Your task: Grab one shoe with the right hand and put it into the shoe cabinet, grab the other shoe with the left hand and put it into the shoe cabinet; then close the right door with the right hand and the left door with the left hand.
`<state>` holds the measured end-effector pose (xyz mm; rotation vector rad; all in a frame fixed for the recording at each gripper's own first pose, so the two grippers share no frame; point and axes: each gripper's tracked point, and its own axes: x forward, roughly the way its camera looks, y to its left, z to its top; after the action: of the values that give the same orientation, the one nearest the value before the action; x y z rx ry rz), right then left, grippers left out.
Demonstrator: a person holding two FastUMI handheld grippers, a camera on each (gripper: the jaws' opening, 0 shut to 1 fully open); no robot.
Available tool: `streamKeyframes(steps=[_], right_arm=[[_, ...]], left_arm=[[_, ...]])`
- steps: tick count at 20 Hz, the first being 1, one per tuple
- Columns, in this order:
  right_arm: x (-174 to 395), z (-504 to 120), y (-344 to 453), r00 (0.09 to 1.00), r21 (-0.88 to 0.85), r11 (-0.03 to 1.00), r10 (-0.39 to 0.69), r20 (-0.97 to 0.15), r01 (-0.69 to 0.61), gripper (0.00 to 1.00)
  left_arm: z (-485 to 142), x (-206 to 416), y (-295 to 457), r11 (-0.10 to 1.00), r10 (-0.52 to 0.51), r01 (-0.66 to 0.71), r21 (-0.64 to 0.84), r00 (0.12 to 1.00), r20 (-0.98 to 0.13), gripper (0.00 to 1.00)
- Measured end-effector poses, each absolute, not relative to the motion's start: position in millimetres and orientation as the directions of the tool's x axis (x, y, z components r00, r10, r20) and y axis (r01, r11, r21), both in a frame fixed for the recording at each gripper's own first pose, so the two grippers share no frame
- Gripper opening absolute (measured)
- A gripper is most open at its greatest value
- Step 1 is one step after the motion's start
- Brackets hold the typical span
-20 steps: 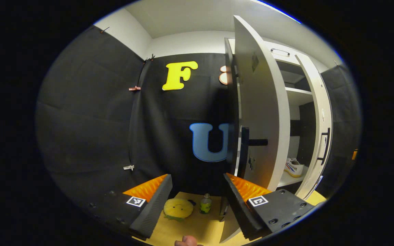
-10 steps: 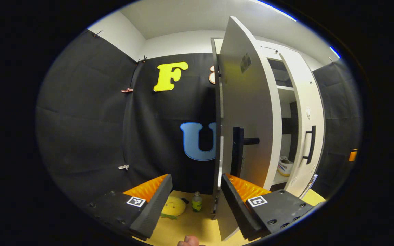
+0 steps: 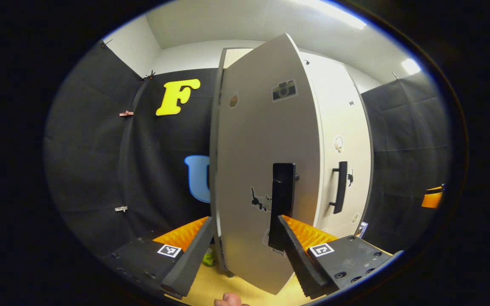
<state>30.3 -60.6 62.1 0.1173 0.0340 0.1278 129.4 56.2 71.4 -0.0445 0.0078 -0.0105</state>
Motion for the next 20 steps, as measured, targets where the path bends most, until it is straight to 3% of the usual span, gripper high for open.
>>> streamKeyframes(steps=[8,14,20], right_arm=[[26.2,70.9,-44.3,0.988,0.115,0.981,0.157,-0.009,-0.155,0.98],[22.3,79.3,-24.2,0.986,0.081,0.982,0.168,0.01,-0.168,0.98],[26.0,77.3,-7.8,0.988,0.068,0.986,0.155,-0.001,-0.154,0.98]], left_arm=[[69.5,91.7,32.6,0.996,-0.013,0.01,-0.093,1.0,-0.026,0.93],[70.1,61.0,41.8,0.998,0.04,-0.041,-0.05,0.999,-0.031,0.93],[71.7,44.0,32.9,1.0,0.011,-0.012,-0.026,1.0,-0.022,0.94]])
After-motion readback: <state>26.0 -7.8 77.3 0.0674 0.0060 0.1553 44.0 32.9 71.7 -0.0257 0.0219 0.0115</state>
